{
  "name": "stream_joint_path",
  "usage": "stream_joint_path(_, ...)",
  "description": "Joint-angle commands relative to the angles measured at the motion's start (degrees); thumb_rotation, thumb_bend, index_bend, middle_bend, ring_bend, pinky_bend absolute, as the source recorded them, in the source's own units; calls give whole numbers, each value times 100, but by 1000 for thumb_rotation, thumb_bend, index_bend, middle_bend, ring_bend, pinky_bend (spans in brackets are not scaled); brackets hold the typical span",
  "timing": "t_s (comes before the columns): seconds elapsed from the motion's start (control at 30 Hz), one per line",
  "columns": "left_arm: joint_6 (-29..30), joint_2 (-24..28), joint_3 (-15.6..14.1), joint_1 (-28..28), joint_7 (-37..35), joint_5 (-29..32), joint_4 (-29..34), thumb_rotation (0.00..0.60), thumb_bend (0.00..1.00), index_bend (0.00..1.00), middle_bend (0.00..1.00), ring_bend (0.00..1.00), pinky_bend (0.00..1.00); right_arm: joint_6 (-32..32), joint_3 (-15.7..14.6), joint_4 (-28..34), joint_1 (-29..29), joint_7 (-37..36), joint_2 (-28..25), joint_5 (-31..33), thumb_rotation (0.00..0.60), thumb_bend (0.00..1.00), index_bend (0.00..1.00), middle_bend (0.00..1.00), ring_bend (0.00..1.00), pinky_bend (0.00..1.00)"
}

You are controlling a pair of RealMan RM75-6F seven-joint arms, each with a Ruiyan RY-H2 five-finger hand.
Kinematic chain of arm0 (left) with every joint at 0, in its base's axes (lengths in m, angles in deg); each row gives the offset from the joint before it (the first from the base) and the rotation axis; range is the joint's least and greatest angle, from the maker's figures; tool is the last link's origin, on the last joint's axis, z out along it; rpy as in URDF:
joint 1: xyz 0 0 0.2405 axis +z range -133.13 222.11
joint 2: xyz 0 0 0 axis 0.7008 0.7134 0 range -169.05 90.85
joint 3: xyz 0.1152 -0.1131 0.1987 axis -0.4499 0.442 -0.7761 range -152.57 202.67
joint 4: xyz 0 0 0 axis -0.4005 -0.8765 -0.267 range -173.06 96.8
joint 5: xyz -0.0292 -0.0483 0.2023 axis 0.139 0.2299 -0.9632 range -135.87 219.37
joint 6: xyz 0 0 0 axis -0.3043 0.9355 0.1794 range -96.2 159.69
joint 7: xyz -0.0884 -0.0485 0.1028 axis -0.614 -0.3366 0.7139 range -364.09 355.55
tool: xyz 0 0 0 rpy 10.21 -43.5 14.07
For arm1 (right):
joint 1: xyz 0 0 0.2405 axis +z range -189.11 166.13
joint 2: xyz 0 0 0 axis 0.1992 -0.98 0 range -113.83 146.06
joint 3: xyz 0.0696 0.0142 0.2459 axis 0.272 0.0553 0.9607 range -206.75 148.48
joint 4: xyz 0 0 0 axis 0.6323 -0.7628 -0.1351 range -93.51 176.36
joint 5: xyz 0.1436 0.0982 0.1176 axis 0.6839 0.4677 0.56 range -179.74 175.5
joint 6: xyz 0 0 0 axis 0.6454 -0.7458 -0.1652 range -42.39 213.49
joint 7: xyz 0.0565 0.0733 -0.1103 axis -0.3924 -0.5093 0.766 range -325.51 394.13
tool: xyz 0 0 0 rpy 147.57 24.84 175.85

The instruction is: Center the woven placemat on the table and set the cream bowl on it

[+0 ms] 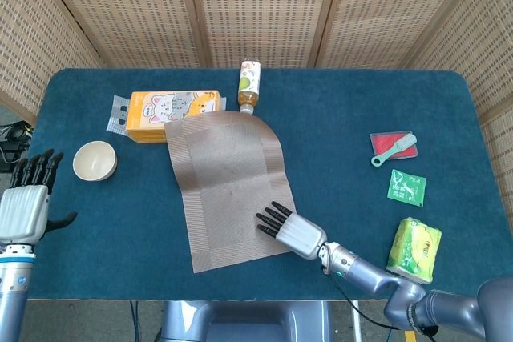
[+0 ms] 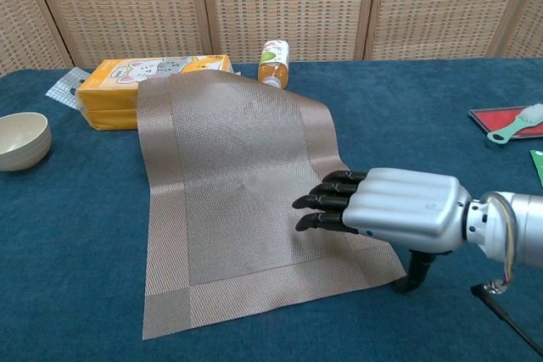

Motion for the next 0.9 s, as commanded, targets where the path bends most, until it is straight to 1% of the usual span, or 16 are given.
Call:
stream_joint_path(0.03,-57,9,9,-16,-58,-7,-39,600,0,0,0,0,0,53,126,-176,83,133,158,144,600,146,140,0,0,0)
stream_joint_path(0.17,-86,24,14,-19,-94,-13,-48,600,0,0,0,0,0,40,154,-238,114,140,218,223,600,402,139,0,0,0)
stream_joint_path(0.2,-96,27,15,-21,-106,-14,-52,600,0,0,0,0,0,47,152,-246,121,138,224,236,600,453,136,0,0,0)
stream_joint_path(0.3,-139,39,21,-31,-168,-18,-76,600,0,0,0,0,0,81,134,-272,153,142,229,262,600,558,125,0,0,0)
stream_joint_path(0.4,-172,50,26,-38,-193,-3,-85,600,0,0,0,0,0,82,109,-311,181,182,233,254,600,609,124,0,0,0)
stream_joint_path(0.57,-181,57,17,-39,-192,-31,-74,600,0,0,0,0,0,116,37,-346,223,183,219,245,600,616,127,0,0,0)
stream_joint_path(0.63,-180,57,11,-35,-187,-41,-72,600,0,0,0,0,0,94,6,-375,235,179,222,218,600,616,144,0,0,0)
stream_joint_path(0.73,-178,57,10,-33,-184,-46,-64,600,0,0,0,0,0,50,-13,-420,243,155,242,199,600,619,221,0,0,0)
stream_joint_path(0.8,-173,57,6,-30,-179,-57,-59,600,0,0,0,0,0,6,-21,-451,243,131,256,186,600,626,316,0,0,0)
stream_joint_path(0.9,-167,56,-3,-24,-176,-80,-51,600,0,0,0,0,0,-96,-41,-504,239,68,275,147,600,653,420,0,0,0)
